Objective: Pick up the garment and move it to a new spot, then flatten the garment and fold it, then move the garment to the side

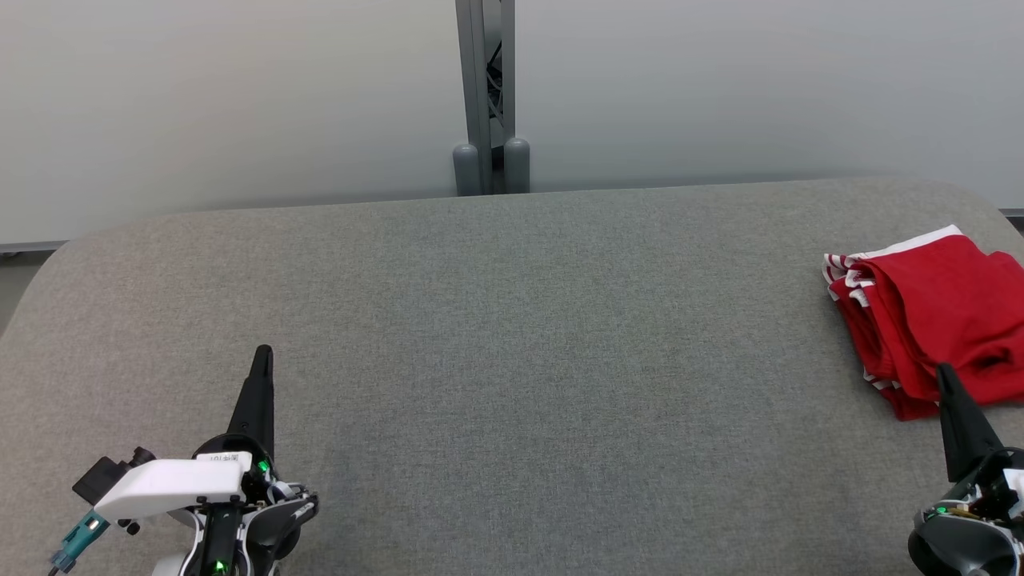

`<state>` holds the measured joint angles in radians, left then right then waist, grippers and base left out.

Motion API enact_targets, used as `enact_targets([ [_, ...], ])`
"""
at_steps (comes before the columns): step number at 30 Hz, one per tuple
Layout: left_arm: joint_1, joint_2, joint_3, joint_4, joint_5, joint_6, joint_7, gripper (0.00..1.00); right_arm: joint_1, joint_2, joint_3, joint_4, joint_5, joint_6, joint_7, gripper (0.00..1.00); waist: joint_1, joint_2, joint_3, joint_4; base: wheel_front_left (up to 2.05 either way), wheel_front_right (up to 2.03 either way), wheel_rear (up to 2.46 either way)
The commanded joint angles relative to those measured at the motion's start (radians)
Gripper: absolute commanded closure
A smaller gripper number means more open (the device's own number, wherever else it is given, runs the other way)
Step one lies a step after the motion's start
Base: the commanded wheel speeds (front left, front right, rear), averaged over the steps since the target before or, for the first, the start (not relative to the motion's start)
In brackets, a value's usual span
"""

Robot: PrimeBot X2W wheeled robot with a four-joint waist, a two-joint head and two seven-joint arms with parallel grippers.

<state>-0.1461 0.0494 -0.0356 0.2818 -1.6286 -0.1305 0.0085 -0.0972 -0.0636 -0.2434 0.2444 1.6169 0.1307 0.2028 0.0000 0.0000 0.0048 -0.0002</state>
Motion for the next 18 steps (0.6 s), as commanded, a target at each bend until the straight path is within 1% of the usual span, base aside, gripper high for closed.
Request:
enact_targets([
  [1, -0.010, 0.004, 0.005, 0.001, -0.002, -0.003, 0.003, 1.00, -0.008, -0.003, -0.003, 0.002, -0.005, 0.000, 0.006, 1.00, 0.0000, 0.0000, 0.000, 0.000, 0.00, 0.00, 0.00],
  [18, -0.010, 0.004, 0.006, 0.000, -0.001, -0.003, 0.003, 1.00, -0.009, 0.000, -0.007, 0.002, -0.007, 0.000, 0.009, 1.00, 0.0000, 0.0000, 0.000, 0.000, 0.00, 0.00, 0.00],
])
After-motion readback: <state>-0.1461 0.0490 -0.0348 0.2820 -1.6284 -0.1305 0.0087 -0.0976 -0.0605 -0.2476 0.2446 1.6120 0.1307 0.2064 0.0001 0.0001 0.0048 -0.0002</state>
